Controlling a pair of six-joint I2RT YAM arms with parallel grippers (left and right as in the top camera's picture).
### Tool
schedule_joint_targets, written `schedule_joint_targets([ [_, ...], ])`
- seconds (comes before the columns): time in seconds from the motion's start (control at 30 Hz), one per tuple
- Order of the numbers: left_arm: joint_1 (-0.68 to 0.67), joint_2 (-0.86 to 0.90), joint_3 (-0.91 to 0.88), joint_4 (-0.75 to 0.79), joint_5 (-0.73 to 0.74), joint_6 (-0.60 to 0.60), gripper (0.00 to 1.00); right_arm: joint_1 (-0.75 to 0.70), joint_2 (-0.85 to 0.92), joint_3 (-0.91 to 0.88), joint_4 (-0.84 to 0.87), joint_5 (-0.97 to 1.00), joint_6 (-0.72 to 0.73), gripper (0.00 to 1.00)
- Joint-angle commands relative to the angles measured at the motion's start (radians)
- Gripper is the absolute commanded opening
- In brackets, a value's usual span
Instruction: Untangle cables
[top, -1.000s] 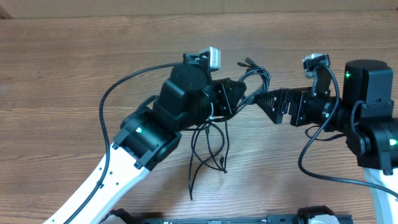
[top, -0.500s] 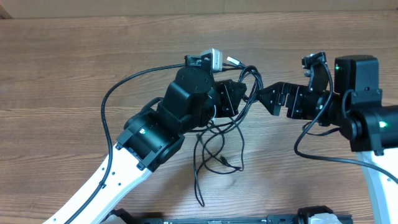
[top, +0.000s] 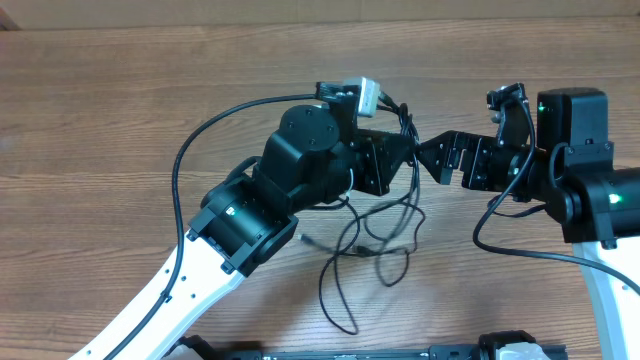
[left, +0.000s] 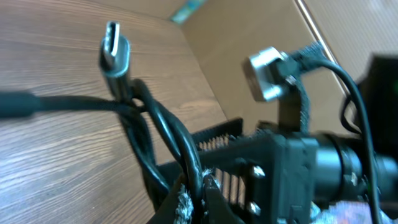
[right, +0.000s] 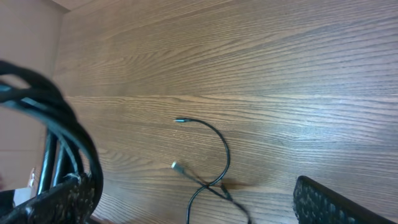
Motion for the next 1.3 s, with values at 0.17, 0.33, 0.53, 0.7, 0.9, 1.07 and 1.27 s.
schedule_joint_targets([
  [0.17,-0.007,-0.009,0.015,0.025,0.169,0.163,0.04,0.005,0.004,0.014,0.002,-0.089,-0.082,1.00],
  [0.33,-0.007,-0.009,0.015,0.056,0.228,0.205,0.04,0.005,0.004,0.014,-0.001,-0.108,-0.117,1.00],
  [0.53,-0.005,-0.009,0.015,0.120,0.358,0.268,0.04,0.005,0.004,0.014,0.003,-0.103,-0.126,1.00],
  [0.7,-0.002,-0.010,0.015,0.130,0.358,0.267,0.04,0.005,0.004,0.014,-0.014,-0.085,-0.125,1.00],
  [0.9,0.043,-0.026,0.015,0.123,0.408,0.267,0.04,0.005,0.004,0.014,-0.048,-0.023,-0.113,1.00],
  [1.07,0.109,-0.045,0.015,0.090,0.411,0.266,0.04,0.005,0.004,0.014,-0.118,0.099,-0.108,1.00],
  [1.27,0.156,-0.058,0.015,0.060,0.411,0.266,0.04,0.005,0.004,0.014,-0.177,0.197,-0.056,1.00],
])
